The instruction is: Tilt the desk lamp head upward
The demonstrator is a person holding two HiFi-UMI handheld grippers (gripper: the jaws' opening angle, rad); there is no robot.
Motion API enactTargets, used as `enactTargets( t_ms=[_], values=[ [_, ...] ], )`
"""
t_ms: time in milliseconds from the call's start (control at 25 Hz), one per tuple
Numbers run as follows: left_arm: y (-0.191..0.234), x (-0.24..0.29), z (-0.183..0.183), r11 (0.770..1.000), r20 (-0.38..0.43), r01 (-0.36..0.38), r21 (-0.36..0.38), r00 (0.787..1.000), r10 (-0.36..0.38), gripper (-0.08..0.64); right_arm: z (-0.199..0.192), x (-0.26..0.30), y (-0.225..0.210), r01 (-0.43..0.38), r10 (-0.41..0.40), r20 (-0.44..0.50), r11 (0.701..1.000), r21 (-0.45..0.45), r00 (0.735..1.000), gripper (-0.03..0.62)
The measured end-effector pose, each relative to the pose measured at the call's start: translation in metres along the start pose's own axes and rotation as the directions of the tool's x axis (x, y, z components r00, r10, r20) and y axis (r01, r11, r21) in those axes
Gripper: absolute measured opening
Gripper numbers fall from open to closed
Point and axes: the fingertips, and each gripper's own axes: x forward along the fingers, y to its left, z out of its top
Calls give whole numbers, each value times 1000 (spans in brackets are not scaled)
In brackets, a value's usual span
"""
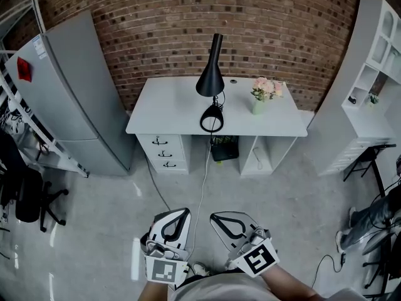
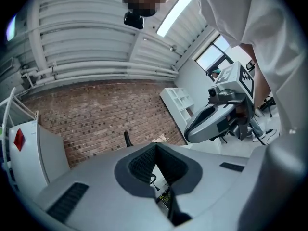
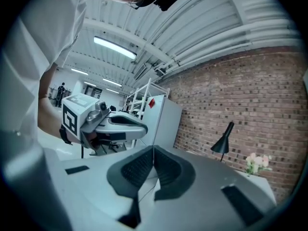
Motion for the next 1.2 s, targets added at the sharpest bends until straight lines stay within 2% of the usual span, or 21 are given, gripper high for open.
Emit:
enactTargets(
  t_ms=[320, 640, 920, 1200],
  values=[
    [10, -14, -18, 998, 5, 36, -61, 999, -35, 6, 3, 16, 16, 39, -38, -24, 999, 9, 999, 18],
    [12, -17, -31, 992, 43, 91, -87, 995, -87, 6, -3, 24, 27, 95, -94, -44, 995, 30, 995, 18],
    [17, 4, -41, 986, 38, 113, -125, 993, -109, 6, 0, 33, 0, 129, -130, 2, 989, 71, 992, 18],
    [31, 52, -53, 986, 44, 96, -136, 995, -91, 5, -12, 57, -47, 105, -107, 25, 993, 61, 994, 18]
  ],
)
